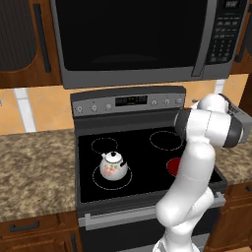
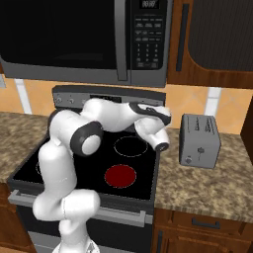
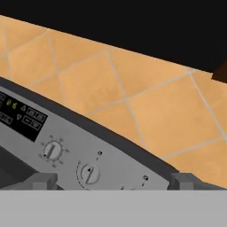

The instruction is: Turn off the front right burner of the stove.

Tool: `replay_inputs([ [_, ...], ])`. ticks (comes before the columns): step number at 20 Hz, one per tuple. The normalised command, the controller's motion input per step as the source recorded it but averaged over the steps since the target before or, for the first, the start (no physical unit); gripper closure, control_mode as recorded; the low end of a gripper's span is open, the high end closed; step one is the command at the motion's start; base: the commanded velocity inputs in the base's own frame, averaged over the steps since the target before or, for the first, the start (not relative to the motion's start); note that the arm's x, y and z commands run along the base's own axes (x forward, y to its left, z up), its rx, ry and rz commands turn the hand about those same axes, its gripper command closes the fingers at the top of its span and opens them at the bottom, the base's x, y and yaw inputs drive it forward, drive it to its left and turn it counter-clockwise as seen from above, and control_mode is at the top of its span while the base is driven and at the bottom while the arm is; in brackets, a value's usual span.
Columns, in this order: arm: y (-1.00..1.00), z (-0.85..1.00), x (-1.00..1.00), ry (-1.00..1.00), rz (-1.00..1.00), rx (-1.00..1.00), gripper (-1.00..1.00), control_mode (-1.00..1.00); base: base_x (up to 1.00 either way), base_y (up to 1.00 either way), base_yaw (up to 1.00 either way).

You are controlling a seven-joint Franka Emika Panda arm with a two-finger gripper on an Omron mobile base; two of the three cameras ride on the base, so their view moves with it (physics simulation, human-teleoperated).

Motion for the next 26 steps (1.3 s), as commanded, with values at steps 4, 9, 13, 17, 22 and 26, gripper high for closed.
replay_inputs([
  [4,-0.05,-0.18,0.28,0.00,0.06,-0.02,-1.00,-1.00,0.00,0.00,0.00],
  [9,0.02,-0.22,0.40,0.00,0.00,-0.07,-1.00,-1.00,0.00,0.00,0.00],
  [13,0.16,-0.02,0.47,0.00,-0.04,-0.01,-1.00,-1.00,0.00,0.00,0.00],
  [17,0.19,-0.01,0.46,0.00,-0.03,-0.01,-1.00,-1.00,0.00,0.00,0.00],
  [22,0.08,0.00,0.46,0.00,-0.02,0.00,-1.00,-1.00,0.00,0.00,0.00],
  [26,-0.10,-0.03,0.51,0.00,0.00,0.00,-1.00,-1.00,0.00,0.00,0.00],
])
